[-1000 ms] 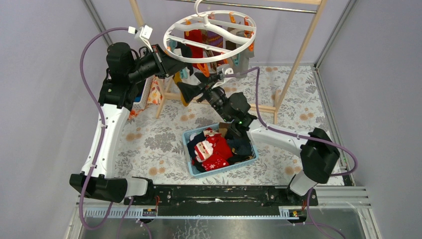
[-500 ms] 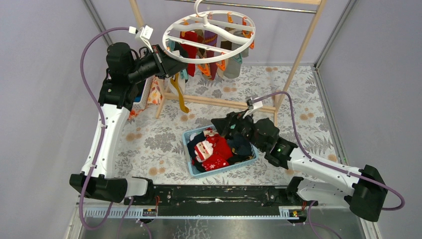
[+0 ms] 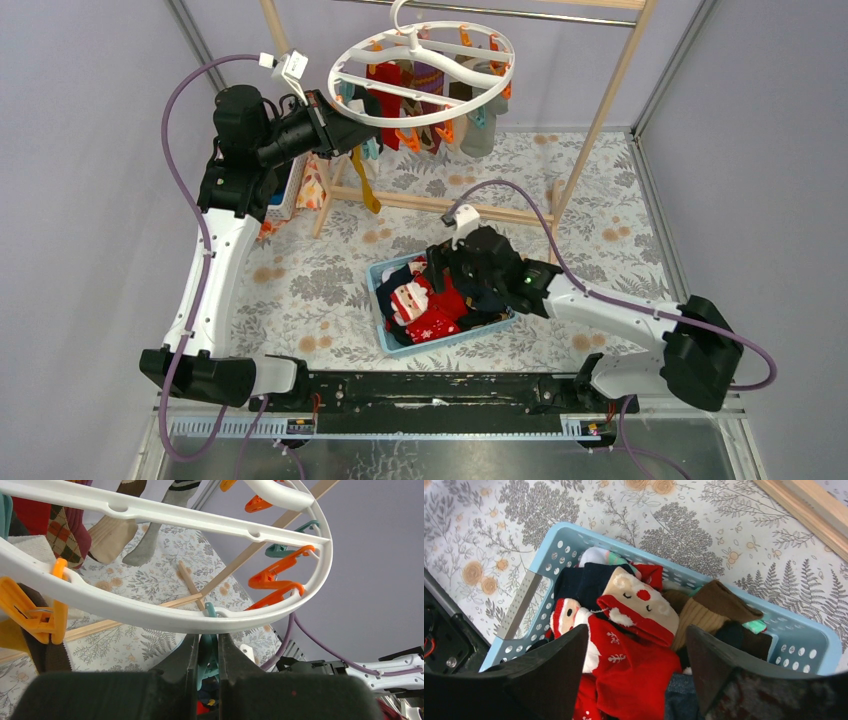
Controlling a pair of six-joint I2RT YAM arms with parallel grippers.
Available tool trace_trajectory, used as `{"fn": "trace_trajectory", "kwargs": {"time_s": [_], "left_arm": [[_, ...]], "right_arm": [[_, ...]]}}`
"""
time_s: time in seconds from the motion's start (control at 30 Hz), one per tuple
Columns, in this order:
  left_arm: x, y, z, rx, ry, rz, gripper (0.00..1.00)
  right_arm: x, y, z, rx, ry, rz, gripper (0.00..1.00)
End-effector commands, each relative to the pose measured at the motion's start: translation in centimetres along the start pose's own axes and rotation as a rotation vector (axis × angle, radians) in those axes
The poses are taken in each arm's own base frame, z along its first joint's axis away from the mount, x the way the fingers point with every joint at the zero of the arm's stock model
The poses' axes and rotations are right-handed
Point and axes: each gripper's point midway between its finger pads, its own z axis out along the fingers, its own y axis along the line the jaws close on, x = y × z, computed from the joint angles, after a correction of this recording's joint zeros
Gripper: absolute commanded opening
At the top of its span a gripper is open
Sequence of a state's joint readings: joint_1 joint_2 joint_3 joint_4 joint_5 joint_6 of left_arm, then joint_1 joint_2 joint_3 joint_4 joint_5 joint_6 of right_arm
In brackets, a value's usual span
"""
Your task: Clip the socks to the hanger
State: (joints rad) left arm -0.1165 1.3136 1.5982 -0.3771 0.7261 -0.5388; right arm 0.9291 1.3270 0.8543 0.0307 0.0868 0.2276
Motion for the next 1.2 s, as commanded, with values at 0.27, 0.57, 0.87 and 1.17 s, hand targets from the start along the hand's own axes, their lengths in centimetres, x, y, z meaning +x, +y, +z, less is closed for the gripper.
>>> {"fn": "trace_trajectory", "kwargs": {"time_s": [0.27,0.57,0.87,1.17], "left_arm": [[-0.3,-0.1,-0.2,0.012,-0.012,0.039,0.01],[-0.3,-0.1,-0.3,0.011,-0.014,0.043,0.0],[-0.4,-0.4,-0.5,0.017,-0.019,0.059,0.0],[-0.1,-0.4,-0.5,0.023,-0.016,0.059,0.0]], "right_arm": [[0.9,1.7,1.3,-0.206,0.142,-0.093,0.51],[-0.3,2.9,-0.5,-0.297,0.173,-0.082,0.0],[-0.3,-0.7,-3.2,-0.112,0.078,-0.073,0.0],[2.3,-2.0,-4.8,-0.063,0.069,-0.001,0.0]]}}
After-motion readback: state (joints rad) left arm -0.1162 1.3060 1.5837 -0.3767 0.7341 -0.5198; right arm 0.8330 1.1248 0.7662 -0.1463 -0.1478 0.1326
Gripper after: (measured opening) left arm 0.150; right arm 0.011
